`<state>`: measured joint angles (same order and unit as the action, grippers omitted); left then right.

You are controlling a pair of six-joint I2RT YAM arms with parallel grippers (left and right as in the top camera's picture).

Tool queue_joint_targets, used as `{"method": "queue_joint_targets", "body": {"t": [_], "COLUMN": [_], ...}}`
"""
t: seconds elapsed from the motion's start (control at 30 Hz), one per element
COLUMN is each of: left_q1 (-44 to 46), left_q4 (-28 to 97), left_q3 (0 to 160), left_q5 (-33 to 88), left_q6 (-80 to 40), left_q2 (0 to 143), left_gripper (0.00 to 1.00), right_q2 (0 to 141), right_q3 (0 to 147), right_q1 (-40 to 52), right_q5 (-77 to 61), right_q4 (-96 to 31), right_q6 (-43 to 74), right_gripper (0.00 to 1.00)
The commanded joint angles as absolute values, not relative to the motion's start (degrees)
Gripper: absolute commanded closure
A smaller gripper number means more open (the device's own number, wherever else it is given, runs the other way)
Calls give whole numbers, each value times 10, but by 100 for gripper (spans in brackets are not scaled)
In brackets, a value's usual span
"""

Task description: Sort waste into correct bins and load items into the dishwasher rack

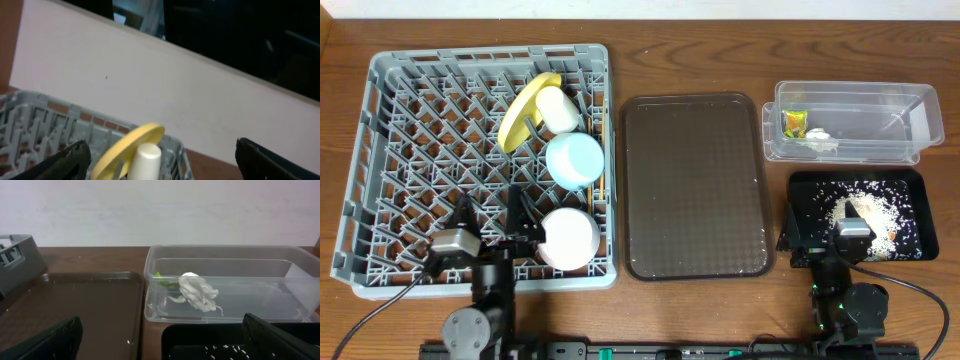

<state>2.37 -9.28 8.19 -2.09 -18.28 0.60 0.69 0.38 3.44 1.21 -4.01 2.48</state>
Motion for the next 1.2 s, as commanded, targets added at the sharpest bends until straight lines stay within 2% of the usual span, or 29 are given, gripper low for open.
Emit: {"method": "queue_joint_targets", "body": {"t": [0.0,0.2,0.57,1.17], "left_q1": [12,13,12,12], "left_q4": [-116,-112,26,39], "left_q3": [49,1,2,2], "left_q5": [20,20,20,20], "left_q6": [-187,-166,-13,-11], "left_q2": [1,1,1,2], "left_gripper": [6,6,6,6], "right_q2": [3,3,3,3], "right_q3": [3,3,3,3], "right_q1": [32,32,32,32], "right_q5": [10,10,10,10], "right_q4": [-42,-42,-42,-42], "right_q6": [18,18,18,18], "right_gripper": [1,1,1,1]}}
